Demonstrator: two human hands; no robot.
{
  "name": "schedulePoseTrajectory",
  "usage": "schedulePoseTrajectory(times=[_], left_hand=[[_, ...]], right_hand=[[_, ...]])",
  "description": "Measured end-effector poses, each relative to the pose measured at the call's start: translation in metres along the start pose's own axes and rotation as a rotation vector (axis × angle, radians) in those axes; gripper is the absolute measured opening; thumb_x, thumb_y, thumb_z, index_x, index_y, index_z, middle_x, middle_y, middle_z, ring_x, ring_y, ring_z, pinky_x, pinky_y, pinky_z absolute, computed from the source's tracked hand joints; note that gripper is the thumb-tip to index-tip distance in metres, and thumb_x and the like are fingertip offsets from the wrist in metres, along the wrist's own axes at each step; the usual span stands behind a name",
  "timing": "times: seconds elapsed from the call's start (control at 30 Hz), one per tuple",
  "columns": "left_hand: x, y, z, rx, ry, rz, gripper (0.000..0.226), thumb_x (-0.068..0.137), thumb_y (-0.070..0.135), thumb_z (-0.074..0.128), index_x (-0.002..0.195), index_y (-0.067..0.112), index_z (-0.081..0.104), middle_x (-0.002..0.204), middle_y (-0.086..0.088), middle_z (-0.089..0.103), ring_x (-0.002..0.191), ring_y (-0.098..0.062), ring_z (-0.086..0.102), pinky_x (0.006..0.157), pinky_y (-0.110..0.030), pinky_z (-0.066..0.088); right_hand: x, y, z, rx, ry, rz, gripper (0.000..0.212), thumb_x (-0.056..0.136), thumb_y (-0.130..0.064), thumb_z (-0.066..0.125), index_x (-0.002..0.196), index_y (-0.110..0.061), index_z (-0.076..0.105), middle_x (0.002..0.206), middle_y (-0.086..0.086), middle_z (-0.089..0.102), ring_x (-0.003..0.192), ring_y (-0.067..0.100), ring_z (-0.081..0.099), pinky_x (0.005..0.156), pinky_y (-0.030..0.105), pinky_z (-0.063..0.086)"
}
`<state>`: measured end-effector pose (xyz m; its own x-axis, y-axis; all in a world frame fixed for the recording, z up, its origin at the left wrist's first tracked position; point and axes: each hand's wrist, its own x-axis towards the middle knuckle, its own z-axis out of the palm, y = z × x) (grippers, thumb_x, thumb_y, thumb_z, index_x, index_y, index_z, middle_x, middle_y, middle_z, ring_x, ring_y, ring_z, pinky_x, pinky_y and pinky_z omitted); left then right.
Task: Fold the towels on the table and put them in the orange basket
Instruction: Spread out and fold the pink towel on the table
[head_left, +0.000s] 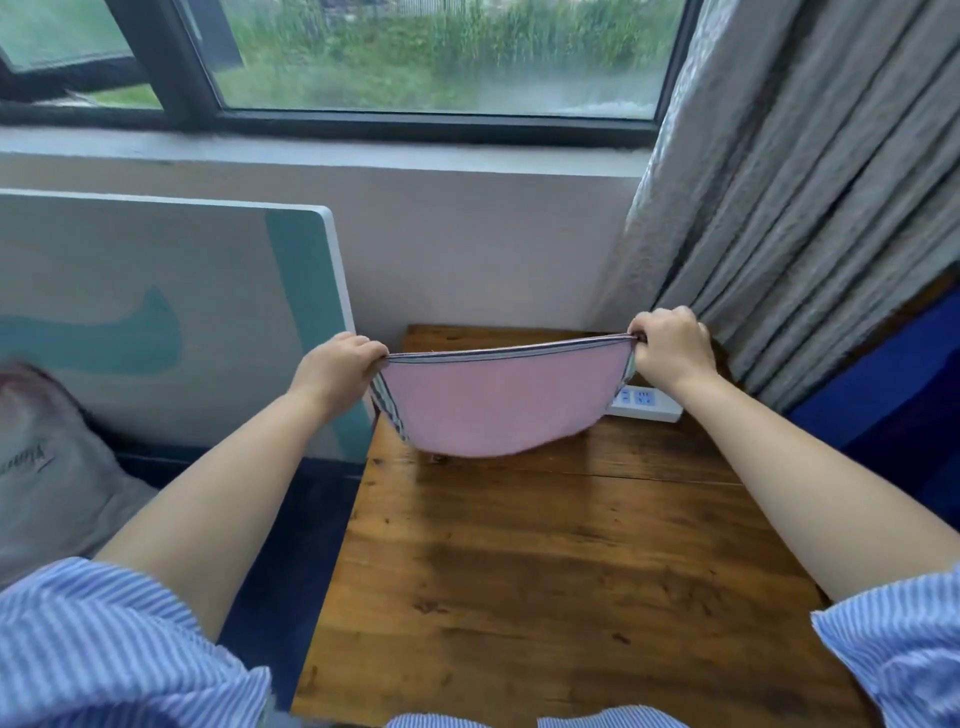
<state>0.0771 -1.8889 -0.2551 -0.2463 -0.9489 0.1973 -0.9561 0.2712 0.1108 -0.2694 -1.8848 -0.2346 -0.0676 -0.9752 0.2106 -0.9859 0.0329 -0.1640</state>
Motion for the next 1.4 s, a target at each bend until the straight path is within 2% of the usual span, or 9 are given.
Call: schedulePoseTrajectory(times=[0.2,0.4,0.6,0.73,0.83,0.93,1.1,1.27,1.4], left_hand=[[0.01,0.0,0.003,0.148,0.002,-0.038,0.022,0.094,0.013,0.045,0.106,0.005,0.062,0.106,-0.013,0.063,0.103,-0.029,0.051,0.076,-0.039,0.045],[0.05,0.01,-0.003,0.121,-0.019,-0.31,0.028,0.087,0.001,0.044,0.104,0.008,0.065,0.109,-0.014,0.061,0.103,-0.033,0.054,0.072,-0.033,0.043],[0.079,0.009,-0.027,-0.16,0.318,-0.378,0.031,0.086,-0.003,0.041,0.106,0.0,0.064,0.111,-0.023,0.06,0.101,-0.038,0.055,0.079,-0.038,0.042],[0.058,0.001,-0.015,-0.217,0.373,-0.315,0.028,0.087,-0.003,0.043,0.104,-0.001,0.064,0.111,-0.022,0.061,0.102,-0.037,0.055,0.082,-0.039,0.041],[0.021,-0.013,0.017,-0.113,0.195,-0.248,0.024,0.09,0.003,0.046,0.105,0.003,0.065,0.112,-0.017,0.062,0.102,-0.035,0.053,0.079,-0.041,0.043],[-0.021,-0.021,0.052,0.04,-0.139,-0.136,0.028,0.09,0.004,0.047,0.113,0.011,0.062,0.115,-0.009,0.061,0.104,-0.029,0.051,0.076,-0.039,0.045],[-0.079,-0.001,0.104,0.281,-0.599,-0.006,0.032,0.086,0.007,0.048,0.114,0.02,0.056,0.112,0.0,0.055,0.107,-0.022,0.053,0.071,-0.032,0.046],[-0.126,0.013,0.135,0.311,-0.812,0.025,0.031,0.081,-0.009,0.042,0.102,0.01,0.054,0.11,-0.005,0.054,0.101,-0.024,0.052,0.066,-0.031,0.041],[-0.152,0.019,0.143,0.331,-0.873,0.01,0.034,0.079,-0.011,0.045,0.105,0.01,0.052,0.112,-0.006,0.051,0.101,-0.024,0.05,0.064,-0.029,0.038]], right_hand=[[0.013,0.0,0.005,0.046,-0.069,0.019,0.025,0.085,-0.006,0.046,0.104,-0.004,0.063,0.111,0.02,0.06,0.106,0.037,0.05,0.084,0.038,0.044],[0.046,-0.016,0.007,0.173,-0.049,0.118,0.021,0.084,0.001,0.045,0.099,0.005,0.059,0.108,0.026,0.055,0.099,0.041,0.053,0.08,0.037,0.044],[0.072,-0.019,-0.006,0.399,0.212,0.131,0.026,0.084,0.003,0.045,0.102,0.005,0.064,0.106,0.027,0.058,0.099,0.037,0.054,0.079,0.031,0.035],[0.054,-0.01,0.003,0.353,0.228,-0.044,0.021,0.083,0.003,0.05,0.097,0.005,0.066,0.1,0.024,0.063,0.095,0.036,0.056,0.078,0.031,0.039],[0.023,0.003,0.032,0.236,0.086,-0.188,0.017,0.08,0.003,0.055,0.092,0.005,0.068,0.096,0.024,0.066,0.092,0.038,0.056,0.079,0.036,0.042],[-0.019,0.015,0.069,0.163,-0.124,-0.251,0.014,0.078,0.004,0.059,0.089,0.006,0.068,0.095,0.022,0.066,0.095,0.037,0.055,0.076,0.032,0.04],[-0.096,0.029,0.13,-0.049,-0.463,-0.305,0.025,0.084,-0.003,0.049,0.105,-0.005,0.063,0.11,0.009,0.061,0.107,0.025,0.046,0.085,0.031,0.041],[-0.16,0.03,0.159,-0.228,-0.649,-0.31,0.027,0.086,-0.005,0.045,0.109,-0.009,0.058,0.114,0.006,0.057,0.108,0.025,0.046,0.082,0.031,0.039],[-0.181,0.019,0.161,-0.29,-0.637,-0.338,0.023,0.076,-0.001,0.056,0.098,-0.006,0.06,0.104,0.01,0.06,0.098,0.026,0.052,0.069,0.029,0.035]])
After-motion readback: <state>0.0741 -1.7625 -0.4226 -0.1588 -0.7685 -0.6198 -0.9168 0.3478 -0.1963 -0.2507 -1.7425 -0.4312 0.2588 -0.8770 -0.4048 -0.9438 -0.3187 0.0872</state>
